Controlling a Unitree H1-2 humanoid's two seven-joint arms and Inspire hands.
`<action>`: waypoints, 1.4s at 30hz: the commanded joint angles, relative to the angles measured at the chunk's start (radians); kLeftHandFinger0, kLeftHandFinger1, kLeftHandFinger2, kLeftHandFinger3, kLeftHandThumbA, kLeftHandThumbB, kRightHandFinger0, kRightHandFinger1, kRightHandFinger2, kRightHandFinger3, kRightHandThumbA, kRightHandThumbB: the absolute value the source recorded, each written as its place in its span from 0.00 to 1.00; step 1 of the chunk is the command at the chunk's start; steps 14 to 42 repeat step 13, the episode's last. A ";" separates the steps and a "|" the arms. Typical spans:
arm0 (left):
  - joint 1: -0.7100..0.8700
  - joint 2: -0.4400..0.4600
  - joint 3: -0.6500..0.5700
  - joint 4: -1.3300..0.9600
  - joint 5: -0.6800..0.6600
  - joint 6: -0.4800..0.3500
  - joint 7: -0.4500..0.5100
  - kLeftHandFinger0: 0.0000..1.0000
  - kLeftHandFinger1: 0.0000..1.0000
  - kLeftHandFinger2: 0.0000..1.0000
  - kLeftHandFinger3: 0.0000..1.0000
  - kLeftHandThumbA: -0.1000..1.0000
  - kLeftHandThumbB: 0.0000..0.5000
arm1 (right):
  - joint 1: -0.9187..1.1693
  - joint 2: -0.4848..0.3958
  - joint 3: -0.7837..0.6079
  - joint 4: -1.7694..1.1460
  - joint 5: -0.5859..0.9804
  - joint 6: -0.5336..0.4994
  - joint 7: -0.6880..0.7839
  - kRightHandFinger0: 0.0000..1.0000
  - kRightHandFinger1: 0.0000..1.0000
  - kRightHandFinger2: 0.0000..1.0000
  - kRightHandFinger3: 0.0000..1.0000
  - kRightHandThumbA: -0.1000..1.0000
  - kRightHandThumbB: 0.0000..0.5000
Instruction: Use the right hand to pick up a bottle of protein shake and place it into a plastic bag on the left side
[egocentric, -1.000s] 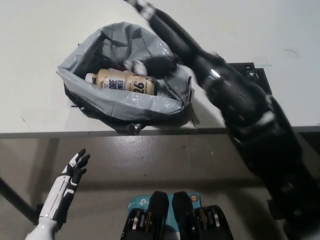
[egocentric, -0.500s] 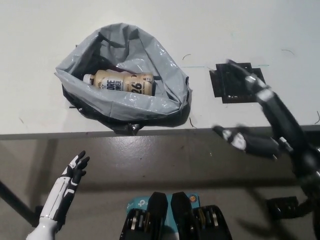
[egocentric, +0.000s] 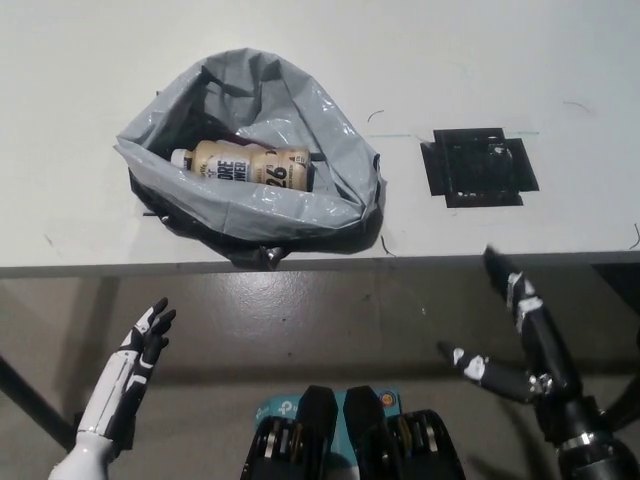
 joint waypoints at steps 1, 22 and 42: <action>-0.007 0.003 0.010 -0.040 -0.010 -0.018 0.012 1.00 1.00 1.00 1.00 1.00 0.32 | -0.029 -0.012 0.000 0.052 -0.038 -0.137 -0.042 1.00 1.00 1.00 1.00 0.90 0.37; -0.009 0.012 0.002 -0.033 0.011 -0.021 0.009 1.00 1.00 1.00 1.00 1.00 0.36 | -0.004 -0.007 0.009 0.096 -0.043 -0.162 -0.037 1.00 1.00 1.00 1.00 0.83 0.36; -0.009 0.012 0.002 -0.033 0.011 -0.021 0.009 1.00 1.00 1.00 1.00 1.00 0.36 | -0.004 -0.007 0.009 0.096 -0.043 -0.162 -0.037 1.00 1.00 1.00 1.00 0.83 0.36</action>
